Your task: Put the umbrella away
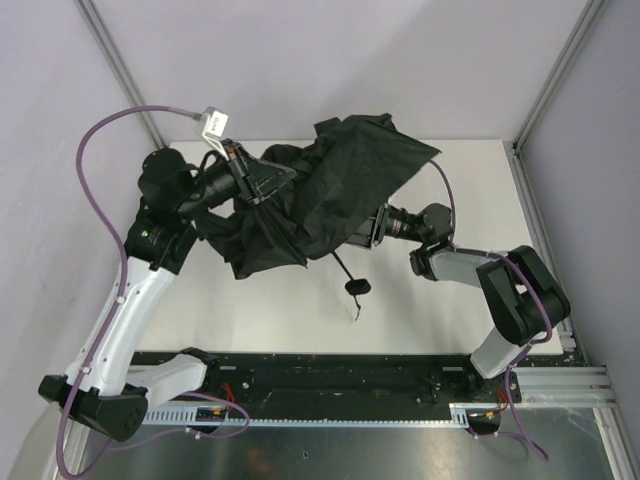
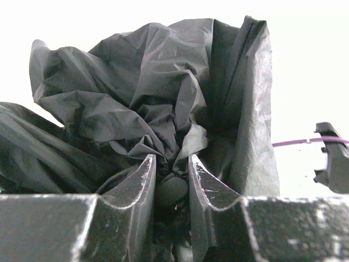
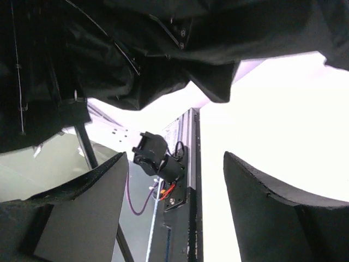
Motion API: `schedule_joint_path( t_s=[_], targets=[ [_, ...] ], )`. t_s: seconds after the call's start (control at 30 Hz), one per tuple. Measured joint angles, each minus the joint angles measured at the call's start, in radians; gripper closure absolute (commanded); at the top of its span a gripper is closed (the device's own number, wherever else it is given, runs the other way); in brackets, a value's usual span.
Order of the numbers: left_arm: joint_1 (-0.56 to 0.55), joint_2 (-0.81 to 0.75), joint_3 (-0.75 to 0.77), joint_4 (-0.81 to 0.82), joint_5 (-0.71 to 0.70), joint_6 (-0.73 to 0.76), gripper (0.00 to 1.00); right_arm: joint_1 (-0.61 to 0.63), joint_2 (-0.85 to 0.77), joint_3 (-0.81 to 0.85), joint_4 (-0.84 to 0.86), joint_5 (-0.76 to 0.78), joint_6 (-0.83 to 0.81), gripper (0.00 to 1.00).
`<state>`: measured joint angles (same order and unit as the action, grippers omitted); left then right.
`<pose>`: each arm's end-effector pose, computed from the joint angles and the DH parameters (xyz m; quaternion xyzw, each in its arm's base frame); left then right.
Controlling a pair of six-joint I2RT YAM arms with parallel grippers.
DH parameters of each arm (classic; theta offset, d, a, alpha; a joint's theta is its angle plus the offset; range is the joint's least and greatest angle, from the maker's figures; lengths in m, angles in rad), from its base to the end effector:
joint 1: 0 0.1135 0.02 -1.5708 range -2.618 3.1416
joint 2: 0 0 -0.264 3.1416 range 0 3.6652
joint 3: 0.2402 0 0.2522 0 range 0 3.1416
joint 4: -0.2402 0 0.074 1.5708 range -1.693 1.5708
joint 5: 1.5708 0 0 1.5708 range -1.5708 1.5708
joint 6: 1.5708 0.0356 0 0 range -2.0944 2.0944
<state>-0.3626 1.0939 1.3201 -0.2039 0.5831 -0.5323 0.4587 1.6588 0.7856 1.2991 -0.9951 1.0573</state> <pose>0.2060 -0.0991 0.4638 0.1480 0.6847 -0.4775 0.5304 0.2841 0.1736 0.2659 -0.2430 0.5731 0.6956 0.3587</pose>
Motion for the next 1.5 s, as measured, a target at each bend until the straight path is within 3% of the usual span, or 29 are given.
schedule_joint_path(
  t_s=[0.23,0.43,0.6,0.67,0.8,0.83,1.0,1.07,1.17,1.5],
  targets=[
    [0.066,-0.046,-0.031,-0.001,-0.058,-0.029,1.00,0.052,-0.149,-0.121,-0.038,0.150,-0.174,0.26],
    [0.090,-0.039,-0.041,-0.008,-0.064,-0.036,1.00,0.184,-0.371,-0.119,-0.324,0.306,-0.451,0.24],
    [0.095,-0.018,-0.041,-0.009,-0.047,-0.048,1.00,0.293,-0.406,-0.069,-0.534,0.435,-0.650,0.30],
    [0.095,-0.015,-0.041,-0.008,-0.033,-0.056,1.00,0.328,-0.406,-0.067,-0.597,0.491,-0.720,0.43],
    [0.096,-0.015,-0.041,-0.006,0.000,-0.077,1.00,0.388,-0.378,-0.026,-0.677,0.578,-0.827,0.88],
    [0.096,-0.015,-0.041,-0.007,0.006,-0.081,0.98,0.401,-0.369,-0.011,-0.683,0.589,-0.845,0.94],
    [0.104,-0.024,-0.041,0.004,0.046,-0.094,0.28,0.403,-0.356,0.006,-0.695,0.600,-0.926,1.00],
    [0.116,-0.037,-0.043,0.009,0.066,-0.100,0.10,0.403,-0.356,0.006,-0.698,0.571,-0.964,1.00],
    [0.150,-0.082,-0.058,0.019,0.103,-0.119,0.03,0.388,-0.356,0.006,-0.712,0.496,-1.004,1.00],
    [0.241,-0.164,-0.145,0.065,0.231,-0.151,0.00,0.309,-0.399,0.006,-0.748,0.333,-1.003,1.00]
  ],
)
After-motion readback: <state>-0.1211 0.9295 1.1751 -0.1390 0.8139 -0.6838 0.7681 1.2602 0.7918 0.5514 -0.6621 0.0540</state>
